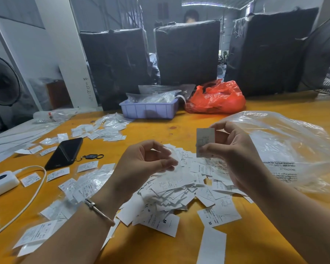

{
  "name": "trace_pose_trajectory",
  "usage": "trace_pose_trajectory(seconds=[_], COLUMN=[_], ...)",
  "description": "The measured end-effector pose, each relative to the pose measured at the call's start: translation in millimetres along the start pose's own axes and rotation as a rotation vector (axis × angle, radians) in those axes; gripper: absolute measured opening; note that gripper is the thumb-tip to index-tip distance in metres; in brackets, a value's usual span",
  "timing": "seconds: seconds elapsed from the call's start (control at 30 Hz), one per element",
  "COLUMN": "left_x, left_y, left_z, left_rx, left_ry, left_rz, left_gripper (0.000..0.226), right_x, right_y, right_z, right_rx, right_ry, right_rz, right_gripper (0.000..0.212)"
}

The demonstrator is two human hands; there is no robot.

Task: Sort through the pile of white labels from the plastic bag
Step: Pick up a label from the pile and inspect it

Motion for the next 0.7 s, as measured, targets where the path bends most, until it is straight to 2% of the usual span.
trace_pose_trajectory(seconds=[0.1, 0.23, 0.43, 0.63, 0.7], left_x=[-2.7, -6.0, -7.9, -6.7, -7.3], left_y=[-7.3, -12.1, -16.5, -12.7, -12.4], left_z=[-3.2, -6.2, -11.3, -15.4, -16.9], left_rx=[0.070, 0.119, 0.121, 0.118, 0.110], left_ry=[-0.002, 0.005, 0.036, 0.097, 0.117], left_rz=[-0.079, -0.130, -0.170, -0.178, -0.183], left_gripper=[0.035, 0.031, 0.035, 0.028, 0.027], right_x=[-5.8, -16.9, -27.4, -36.8, -36.7], right_y=[13.1, 35.4, 52.6, 66.2, 65.0], right_z=[-2.0, -7.9, -12.0, -20.1, -20.0], right_rx=[-0.062, -0.244, -0.397, -0.503, -0.510], right_ry=[-0.012, -0.041, -0.114, -0.099, -0.105], right_rz=[0.117, 0.346, 0.512, 0.702, 0.702], right_gripper=[0.048, 0.042, 0.044, 0.023, 0.021])
Point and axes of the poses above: each hand's wrist, its own x-axis towards the middle knuckle, its own z-axis out of the back of the hand, y = z × x, the point moved 8 cm from there along x, towards the middle knuckle, and after that the axes turned 10 degrees about -x, right-handed, at the moved point
